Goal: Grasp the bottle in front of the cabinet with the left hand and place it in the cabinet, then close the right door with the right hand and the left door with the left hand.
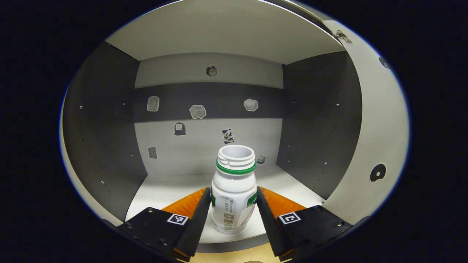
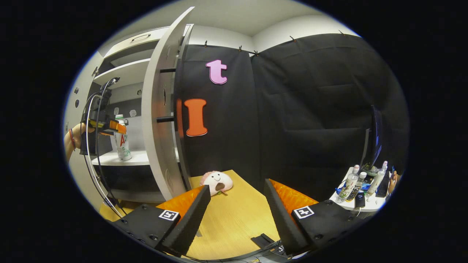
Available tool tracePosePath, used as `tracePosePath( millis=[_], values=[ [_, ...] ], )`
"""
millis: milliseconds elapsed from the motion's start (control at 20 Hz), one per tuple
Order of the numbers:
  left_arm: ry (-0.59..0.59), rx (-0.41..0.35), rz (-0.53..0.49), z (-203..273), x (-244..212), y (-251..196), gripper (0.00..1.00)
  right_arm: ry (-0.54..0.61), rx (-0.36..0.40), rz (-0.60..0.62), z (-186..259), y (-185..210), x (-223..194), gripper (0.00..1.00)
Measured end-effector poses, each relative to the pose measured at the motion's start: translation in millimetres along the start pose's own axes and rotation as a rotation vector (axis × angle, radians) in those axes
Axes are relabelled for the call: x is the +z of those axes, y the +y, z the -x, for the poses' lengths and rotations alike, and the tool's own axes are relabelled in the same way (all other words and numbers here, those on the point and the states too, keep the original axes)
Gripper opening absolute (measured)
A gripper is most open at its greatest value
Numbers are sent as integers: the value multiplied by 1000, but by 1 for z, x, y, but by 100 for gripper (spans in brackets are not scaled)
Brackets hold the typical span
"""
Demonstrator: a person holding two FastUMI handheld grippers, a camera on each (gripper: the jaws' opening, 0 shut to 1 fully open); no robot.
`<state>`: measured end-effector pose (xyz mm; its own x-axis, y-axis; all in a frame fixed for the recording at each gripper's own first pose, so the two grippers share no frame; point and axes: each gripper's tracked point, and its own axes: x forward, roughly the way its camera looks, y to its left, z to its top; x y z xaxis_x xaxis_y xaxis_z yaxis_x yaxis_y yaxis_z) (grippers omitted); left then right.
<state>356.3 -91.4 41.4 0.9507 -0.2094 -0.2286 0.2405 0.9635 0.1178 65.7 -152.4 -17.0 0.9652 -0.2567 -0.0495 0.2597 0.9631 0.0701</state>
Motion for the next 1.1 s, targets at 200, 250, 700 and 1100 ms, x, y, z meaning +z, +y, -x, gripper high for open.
tracePosePath(
  millis=[200,250,700,1100],
  values=[
    [-15,42,-5,6,4,7,87,-2,14,-5,-16,-5,7,93],
    [-22,48,-5,9,5,8,92,-5,21,-2,-20,-5,9,93],
    [-128,79,-29,85,30,21,94,-20,91,-8,-54,5,39,98],
    [-242,124,2,193,45,50,93,-25,151,54,-65,29,46,93]
  ],
)
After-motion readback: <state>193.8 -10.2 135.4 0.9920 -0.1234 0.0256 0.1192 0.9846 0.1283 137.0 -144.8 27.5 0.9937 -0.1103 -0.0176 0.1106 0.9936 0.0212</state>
